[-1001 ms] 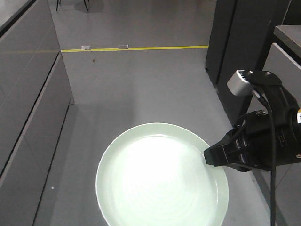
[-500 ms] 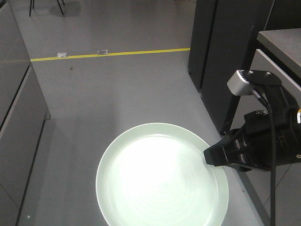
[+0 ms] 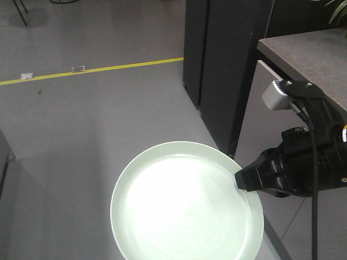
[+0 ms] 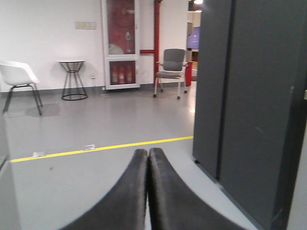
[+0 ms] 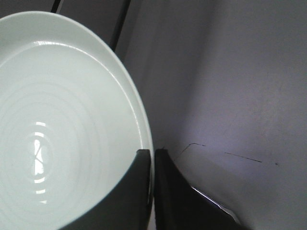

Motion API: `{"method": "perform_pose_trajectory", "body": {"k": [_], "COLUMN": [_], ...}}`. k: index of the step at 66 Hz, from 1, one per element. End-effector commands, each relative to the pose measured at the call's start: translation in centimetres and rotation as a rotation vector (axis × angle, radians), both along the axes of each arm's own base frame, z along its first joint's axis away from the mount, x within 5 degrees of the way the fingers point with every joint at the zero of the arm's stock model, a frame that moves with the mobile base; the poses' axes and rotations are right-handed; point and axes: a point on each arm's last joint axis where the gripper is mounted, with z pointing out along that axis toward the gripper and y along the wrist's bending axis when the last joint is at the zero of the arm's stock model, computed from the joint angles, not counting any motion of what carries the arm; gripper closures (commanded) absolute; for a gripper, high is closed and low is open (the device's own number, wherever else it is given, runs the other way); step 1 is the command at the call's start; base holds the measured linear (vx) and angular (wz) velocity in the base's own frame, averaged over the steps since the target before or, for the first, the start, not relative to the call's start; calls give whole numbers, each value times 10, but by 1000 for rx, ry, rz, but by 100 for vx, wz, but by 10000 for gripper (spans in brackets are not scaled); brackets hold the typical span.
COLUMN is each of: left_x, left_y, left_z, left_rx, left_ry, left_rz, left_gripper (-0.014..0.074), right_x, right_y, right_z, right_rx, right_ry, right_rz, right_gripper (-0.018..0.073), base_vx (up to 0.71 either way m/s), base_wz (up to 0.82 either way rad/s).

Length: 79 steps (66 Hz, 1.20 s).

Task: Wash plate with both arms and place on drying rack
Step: 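Keep holding the plate while driving toward the sink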

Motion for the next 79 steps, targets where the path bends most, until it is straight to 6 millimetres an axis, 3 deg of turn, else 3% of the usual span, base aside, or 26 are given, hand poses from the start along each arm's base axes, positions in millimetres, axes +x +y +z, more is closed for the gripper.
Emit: {"method": "perform_pose_trajectory", "body": {"k": [1,79], "left_x": [-4,-4], "left_y": [-1,-1], "left_z": [18,18], "left_rx": [-1,-1], "left_ry": [-119,-119], "left_rz": [-11,-11], "left_gripper": [603,603], "right_x": [-1,-1], "right_y": [1,1], "right_z": [15,15], "right_rx": [56,56], "right_ry": [-68,-68], "right_rz": [-10,-10], "right_gripper": [568,568], "base_vx": [17,12], "base_wz": [-36,-42]}}
